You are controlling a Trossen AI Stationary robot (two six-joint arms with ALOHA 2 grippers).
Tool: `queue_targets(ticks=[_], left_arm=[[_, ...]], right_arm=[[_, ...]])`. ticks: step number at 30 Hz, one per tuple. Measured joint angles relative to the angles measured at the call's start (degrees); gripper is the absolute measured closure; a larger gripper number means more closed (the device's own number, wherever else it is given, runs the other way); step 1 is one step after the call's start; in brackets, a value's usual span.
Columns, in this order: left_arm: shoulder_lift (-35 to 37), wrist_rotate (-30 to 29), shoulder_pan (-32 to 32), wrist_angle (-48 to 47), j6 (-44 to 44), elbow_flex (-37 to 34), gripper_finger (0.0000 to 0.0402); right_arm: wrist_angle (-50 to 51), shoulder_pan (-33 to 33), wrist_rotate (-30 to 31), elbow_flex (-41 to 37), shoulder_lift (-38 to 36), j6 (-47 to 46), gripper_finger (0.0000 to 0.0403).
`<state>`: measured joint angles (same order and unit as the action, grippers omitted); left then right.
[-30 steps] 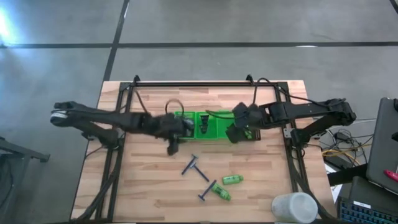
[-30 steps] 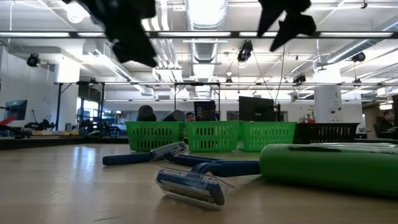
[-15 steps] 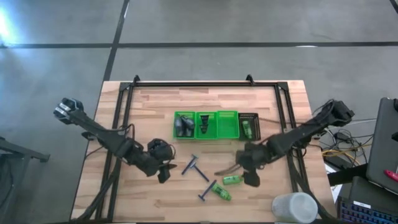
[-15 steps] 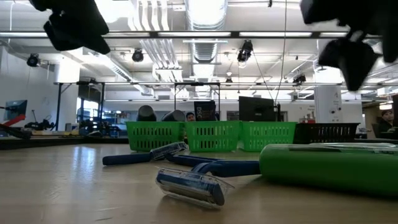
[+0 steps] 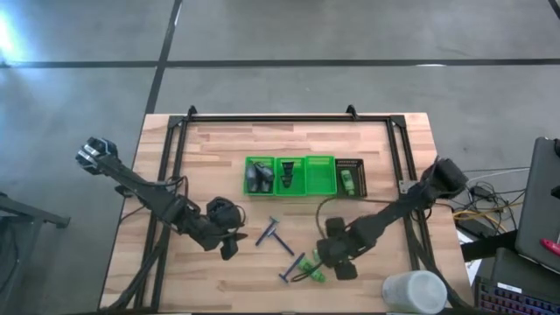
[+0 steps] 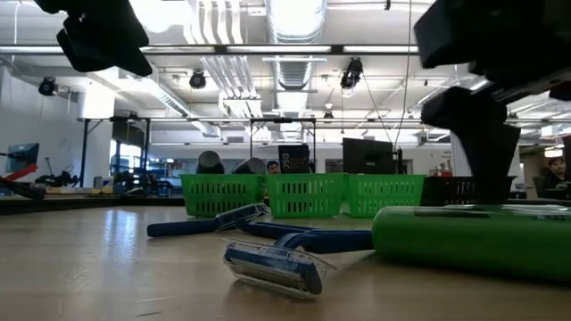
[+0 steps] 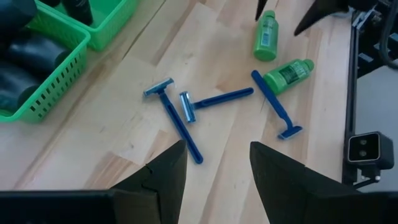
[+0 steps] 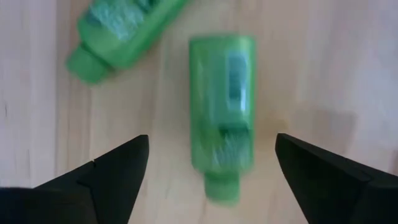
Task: Pick & Place Travel size toiletries
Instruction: Put the shampoo into the black bin
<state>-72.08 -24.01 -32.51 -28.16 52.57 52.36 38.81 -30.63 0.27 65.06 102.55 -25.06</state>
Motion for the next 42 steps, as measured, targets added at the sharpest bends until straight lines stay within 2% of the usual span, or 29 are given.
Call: queue_targets(ticks=[4,9,12,17,20,23,25,27,31,34,37,42], left_arm=[[0.01,0.03,0.0,-0.15,-0.19,0.0,0.0221],[0.01,0.09,0.0,-0.23,-0.23,0.0,0.0223],[0.01,0.11,0.0,-0.29,-0.34,0.0,0.0223],[0.01,0.11,0.0,-0.33,-1.1,0.0,0.0223],[-0.01,0.09,0.0,-0.32,-1.73,0.0,0.0223],[-0.01,0.0,0.04,-0.33,-1.74,0.0,0.0223],[0.01,-0.49,0.04,-0.33,-1.74,0.0,0.0223],[-0.01,-1.23,0.14,-0.33,-1.86,0.0,0.0223],[0.01,-1.57,0.65,-0.34,-2.23,0.0,0.0223],[0.01,-1.61,1.19,-0.35,-3.55,0.0,0.0223],[0.01,-1.58,1.86,-0.35,-4.89,0.0,0.0223],[0.01,-1.35,2.49,-0.4,-5.96,0.0,0.0223]], right_arm=[[0.21,0.5,-0.76,2.48,5.46,0.0,0.0061],[1.23,1.62,-3.15,4.15,7.99,-0.24,0.0102],[0.95,2.56,-3.28,3.57,7.63,-0.25,0.0144],[0.41,5.02,-4.3,1.8,5.78,-0.34,0.0241],[3.4,6.42,-4.07,1.16,3.33,-0.69,0.0293],[5.23,7.32,-3.26,0.61,-1.94,-5.54,0.0299],[6.87,7.77,-2.39,-0.46,-6.81,-11.97,0.03],[8.93,8.4,0.43,-2.17,-11.91,-22.25,0.0305],[16.1,11.67,6.05,-7.98,-23.72,-46.44,0.0276],[16.5,15.94,9.15,-14.33,-32.57,-57.22,0.0264],[15.92,23.09,10.43,-20.3,-39.46,-61.18,0.0267],[9.53,34.85,9.54,-25.56,-44.66,-57.4,0.0277]])
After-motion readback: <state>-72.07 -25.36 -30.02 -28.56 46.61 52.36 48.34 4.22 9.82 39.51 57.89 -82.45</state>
